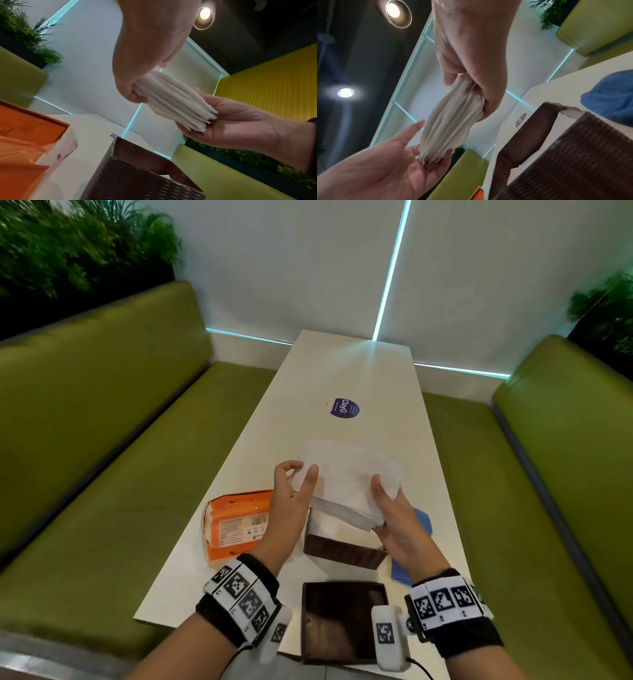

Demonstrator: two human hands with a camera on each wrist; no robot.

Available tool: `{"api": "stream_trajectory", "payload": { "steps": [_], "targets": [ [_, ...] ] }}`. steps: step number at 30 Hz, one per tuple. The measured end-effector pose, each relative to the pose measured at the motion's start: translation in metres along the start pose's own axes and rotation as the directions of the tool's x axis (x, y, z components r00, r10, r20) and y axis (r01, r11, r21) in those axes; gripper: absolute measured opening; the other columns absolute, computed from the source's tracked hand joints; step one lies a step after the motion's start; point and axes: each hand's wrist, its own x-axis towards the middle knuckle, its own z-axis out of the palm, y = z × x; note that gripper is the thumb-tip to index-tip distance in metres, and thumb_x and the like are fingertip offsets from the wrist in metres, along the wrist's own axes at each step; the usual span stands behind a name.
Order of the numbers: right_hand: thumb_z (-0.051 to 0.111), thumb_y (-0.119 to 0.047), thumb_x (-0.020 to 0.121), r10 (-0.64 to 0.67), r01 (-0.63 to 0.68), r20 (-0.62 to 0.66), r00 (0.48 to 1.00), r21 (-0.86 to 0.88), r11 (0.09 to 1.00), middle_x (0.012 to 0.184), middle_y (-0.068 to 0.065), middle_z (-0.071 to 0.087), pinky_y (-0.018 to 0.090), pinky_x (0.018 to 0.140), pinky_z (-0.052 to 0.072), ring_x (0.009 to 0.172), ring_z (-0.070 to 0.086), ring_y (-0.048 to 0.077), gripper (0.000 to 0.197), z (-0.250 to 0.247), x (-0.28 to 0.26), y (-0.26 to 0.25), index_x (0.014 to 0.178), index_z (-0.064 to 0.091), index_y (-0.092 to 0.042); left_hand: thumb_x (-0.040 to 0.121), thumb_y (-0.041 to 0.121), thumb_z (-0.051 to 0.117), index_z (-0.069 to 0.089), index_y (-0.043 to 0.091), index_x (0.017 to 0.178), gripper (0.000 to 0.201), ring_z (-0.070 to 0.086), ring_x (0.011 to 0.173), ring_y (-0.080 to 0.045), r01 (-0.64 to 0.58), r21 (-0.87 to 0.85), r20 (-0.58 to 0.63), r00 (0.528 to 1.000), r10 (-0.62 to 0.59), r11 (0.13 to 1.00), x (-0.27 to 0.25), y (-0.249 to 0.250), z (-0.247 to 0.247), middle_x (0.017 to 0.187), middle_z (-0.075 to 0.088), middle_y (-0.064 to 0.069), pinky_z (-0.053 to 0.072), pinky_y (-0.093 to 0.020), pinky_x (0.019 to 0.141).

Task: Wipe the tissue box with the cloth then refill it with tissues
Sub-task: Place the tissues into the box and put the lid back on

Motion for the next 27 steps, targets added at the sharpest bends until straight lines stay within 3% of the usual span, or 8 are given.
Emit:
{"api": "stream_trajectory", "payload": {
  "steps": [3, 5, 7, 13, 17, 20, 23, 27],
  "targets": [
    [0.043, -0.05, 0.092, 0.04, -0.04, -0.011, 0.999, 0.008, 0.999, 0.131, -0.002, 0.063, 0.039, 0.101, 0.05, 0.121, 0.059, 0.018, 0.053, -0.004, 0.002, 0.001, 0.14, 0.042, -0.027, 0.094, 0.041, 0.057, 0.043, 0.021, 0.123, 0.039, 0.057, 0.102, -0.013, -0.002, 0.018, -0.027, 1.0, 0.003, 1.0, -0.001, 0.0, 0.003, 0.118, 0.056, 0.002, 0.052, -0.025, 0.084],
    [0.039, -0.058, 0.089, 0.064, -0.064, -0.02, 0.998, 0.01, 0.998, 0.134, 0.0, 0.061, 0.044, 0.106, 0.045, 0.124, 0.057, 0.02, 0.06, -0.008, 0.004, 0.003, 0.141, 0.041, -0.029, 0.096, 0.039, 0.053, 0.047, 0.014, 0.12, 0.035, 0.055, 0.095, -0.007, -0.03, 0.093, -0.043, 0.999, 0.034, 0.995, -0.002, 0.0, 0.005, 0.112, 0.057, 0.003, 0.046, -0.009, 0.07],
    [0.04, -0.061, 0.089, 0.07, -0.07, -0.021, 0.997, 0.009, 0.998, 0.135, 0.0, 0.059, 0.047, 0.108, 0.042, 0.126, 0.055, 0.021, 0.061, -0.011, 0.005, 0.004, 0.141, 0.041, -0.029, 0.098, 0.035, 0.05, 0.051, 0.01, 0.113, 0.029, 0.053, 0.087, -0.002, -0.039, 0.116, -0.054, 0.998, 0.045, 0.993, -0.004, 0.001, 0.007, 0.102, 0.058, 0.004, 0.043, -0.005, 0.062],
    [0.056, -0.035, 0.093, 0.024, -0.024, -0.057, 0.998, 0.013, 1.0, 0.133, 0.006, 0.061, 0.047, 0.108, 0.042, 0.125, 0.056, 0.024, 0.049, -0.014, 0.01, 0.006, 0.137, 0.045, -0.019, 0.101, 0.036, 0.044, 0.048, 0.011, 0.111, 0.027, 0.051, 0.085, -0.005, -0.037, 0.151, -0.041, 0.998, 0.043, 0.988, -0.005, 0.0, 0.009, 0.099, 0.055, 0.002, 0.043, -0.019, 0.069],
    [0.064, -0.033, 0.084, 0.04, -0.037, -0.074, 0.996, 0.037, 0.999, 0.129, 0.009, 0.063, 0.044, 0.105, 0.045, 0.123, 0.057, 0.026, 0.055, -0.015, 0.01, 0.005, 0.133, 0.049, -0.012, 0.098, 0.039, 0.048, 0.044, 0.013, 0.116, 0.033, 0.051, 0.094, -0.007, -0.007, 0.007, -0.013, 1.0, 0.007, 1.0, -0.005, 0.001, 0.003, 0.105, 0.053, 0.004, 0.041, -0.019, 0.07],
    [0.06, -0.034, 0.087, 0.081, -0.079, -0.049, 0.995, 0.036, 0.996, 0.126, 0.009, 0.066, 0.04, 0.102, 0.049, 0.12, 0.06, 0.025, 0.05, -0.014, 0.009, 0.004, 0.131, 0.053, -0.011, 0.094, 0.047, 0.052, 0.045, 0.018, 0.119, 0.039, 0.056, 0.102, -0.008, 0.001, 0.019, 0.037, 0.999, -0.002, 1.0, -0.004, -0.002, 0.003, 0.112, 0.058, 0.004, 0.046, -0.021, 0.075],
    [0.054, -0.039, 0.093, 0.119, -0.119, -0.066, 0.991, 0.014, 0.993, 0.127, 0.007, 0.065, 0.044, 0.106, 0.045, 0.12, 0.061, 0.024, 0.048, -0.013, 0.01, 0.007, 0.134, 0.051, -0.014, 0.095, 0.043, 0.054, 0.052, 0.017, 0.108, 0.03, 0.061, 0.095, -0.011, -0.057, 0.095, 0.01, 0.998, 0.056, 0.994, -0.003, -0.008, 0.007, 0.103, 0.063, 0.003, 0.05, -0.026, 0.078],
    [0.054, -0.042, 0.089, 0.114, -0.119, -0.081, 0.99, -0.054, 0.992, 0.13, 0.006, 0.063, 0.043, 0.104, 0.047, 0.12, 0.06, 0.022, 0.053, -0.014, 0.009, 0.008, 0.135, 0.048, -0.017, 0.101, 0.037, 0.046, 0.049, 0.014, 0.094, 0.024, 0.051, 0.076, -0.012, -0.055, 0.108, -0.021, 0.998, 0.058, 0.993, 0.001, -0.015, 0.008, 0.086, 0.055, 0.0, 0.041, -0.024, 0.065]
  ]
}}
